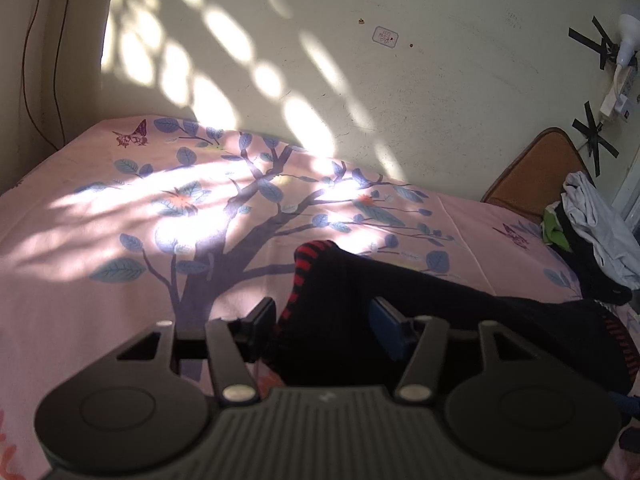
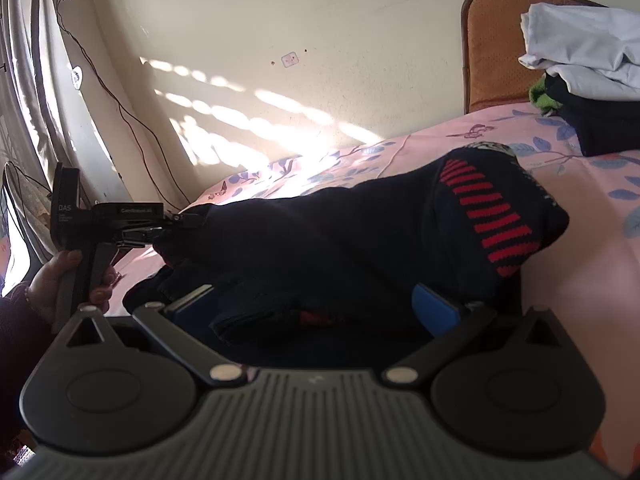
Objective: Fold small clothes
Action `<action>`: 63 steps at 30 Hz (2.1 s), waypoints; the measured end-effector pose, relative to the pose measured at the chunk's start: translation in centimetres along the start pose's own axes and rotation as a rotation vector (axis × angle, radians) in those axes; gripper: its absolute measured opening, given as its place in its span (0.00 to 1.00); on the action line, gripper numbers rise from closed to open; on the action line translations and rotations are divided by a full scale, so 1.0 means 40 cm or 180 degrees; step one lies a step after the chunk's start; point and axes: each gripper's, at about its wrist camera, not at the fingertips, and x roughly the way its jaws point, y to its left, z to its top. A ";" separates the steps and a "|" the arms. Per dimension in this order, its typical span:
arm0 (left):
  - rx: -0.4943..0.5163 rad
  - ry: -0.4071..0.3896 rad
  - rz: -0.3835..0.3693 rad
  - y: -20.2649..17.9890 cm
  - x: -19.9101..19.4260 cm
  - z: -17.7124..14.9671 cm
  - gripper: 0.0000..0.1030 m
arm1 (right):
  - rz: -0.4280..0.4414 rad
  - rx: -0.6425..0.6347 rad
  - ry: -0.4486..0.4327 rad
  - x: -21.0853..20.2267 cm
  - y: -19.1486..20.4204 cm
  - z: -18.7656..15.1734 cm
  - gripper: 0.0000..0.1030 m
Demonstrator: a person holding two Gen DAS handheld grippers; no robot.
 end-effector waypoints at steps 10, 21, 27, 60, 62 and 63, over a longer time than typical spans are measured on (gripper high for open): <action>-0.0123 -0.0074 -0.0213 -0.006 -0.088 -0.023 0.21 | 0.0005 0.0156 -0.0601 -0.101 -0.015 0.031 0.68; -0.0387 0.0114 -0.0172 0.023 -0.096 -0.084 0.18 | -0.0856 0.0378 -0.0325 -0.080 -0.136 0.071 0.12; -0.0210 0.0022 -0.0067 0.019 -0.155 -0.063 0.37 | -0.0850 0.0877 -0.0410 -0.115 -0.202 0.066 0.20; -0.0914 -0.0782 -0.0787 0.141 -0.258 -0.042 1.00 | 0.0729 -0.0327 0.0434 0.194 0.343 0.263 0.21; -0.0940 -0.0844 -0.0608 0.179 -0.287 -0.032 1.00 | 0.0754 -0.0592 0.0648 0.287 0.411 0.234 0.23; -0.0956 -0.0839 -0.0547 0.191 -0.292 -0.026 1.00 | 0.0758 -0.0677 0.0785 0.336 0.437 0.211 0.24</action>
